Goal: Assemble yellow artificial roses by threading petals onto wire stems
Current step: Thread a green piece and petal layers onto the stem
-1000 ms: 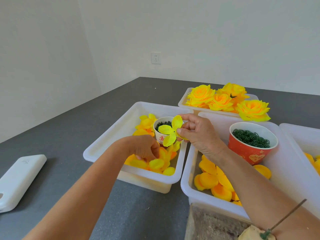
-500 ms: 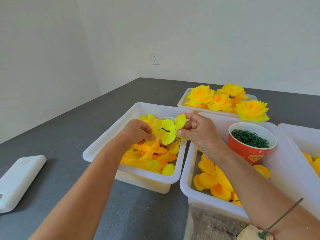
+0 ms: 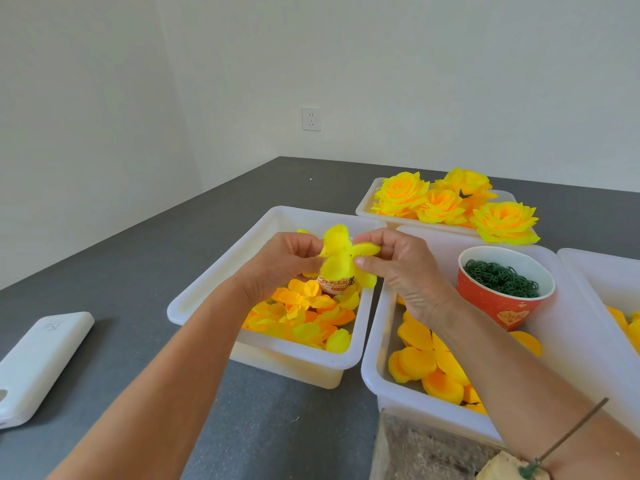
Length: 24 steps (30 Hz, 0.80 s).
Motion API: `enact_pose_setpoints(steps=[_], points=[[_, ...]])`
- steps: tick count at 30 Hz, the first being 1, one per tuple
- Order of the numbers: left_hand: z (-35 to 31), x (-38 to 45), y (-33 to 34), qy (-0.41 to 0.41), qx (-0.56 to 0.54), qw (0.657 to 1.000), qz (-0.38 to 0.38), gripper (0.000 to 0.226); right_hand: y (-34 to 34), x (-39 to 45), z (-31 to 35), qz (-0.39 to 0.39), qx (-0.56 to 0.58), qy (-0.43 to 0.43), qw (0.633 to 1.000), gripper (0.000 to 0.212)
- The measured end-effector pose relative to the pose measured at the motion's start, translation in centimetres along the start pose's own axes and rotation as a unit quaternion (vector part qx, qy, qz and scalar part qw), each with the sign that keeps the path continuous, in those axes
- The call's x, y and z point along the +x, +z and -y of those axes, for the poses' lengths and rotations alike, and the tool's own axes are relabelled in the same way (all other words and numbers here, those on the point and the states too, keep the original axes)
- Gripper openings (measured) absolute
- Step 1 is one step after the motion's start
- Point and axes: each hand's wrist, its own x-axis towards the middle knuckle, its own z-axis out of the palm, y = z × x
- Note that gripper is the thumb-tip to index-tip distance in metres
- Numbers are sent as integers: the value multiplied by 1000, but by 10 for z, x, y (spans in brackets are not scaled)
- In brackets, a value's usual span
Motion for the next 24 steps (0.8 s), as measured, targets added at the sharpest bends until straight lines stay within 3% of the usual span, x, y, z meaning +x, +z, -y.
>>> enact_pose_setpoints(steps=[8, 11, 14, 17, 24], points=[[-7, -5, 0, 9, -69, 994, 81, 8, 3, -2, -3, 18, -88, -31, 995, 18], [-9, -6, -1, -10, -118, 987, 105, 17, 3, -1, -5, 8, -90, -31, 995, 17], [-6, -5, 0, 19, -59, 993, 95, 3, 5, -2, -5, 28, -96, -34, 994, 16], [-3, -4, -1, 34, -27, 996, 81, 13, 4, -2, -5, 42, -91, -38, 994, 18], [2, -1, -3, -9, 54, 997, 54, 34, -3, 0, -4, -13, -88, -38, 995, 15]])
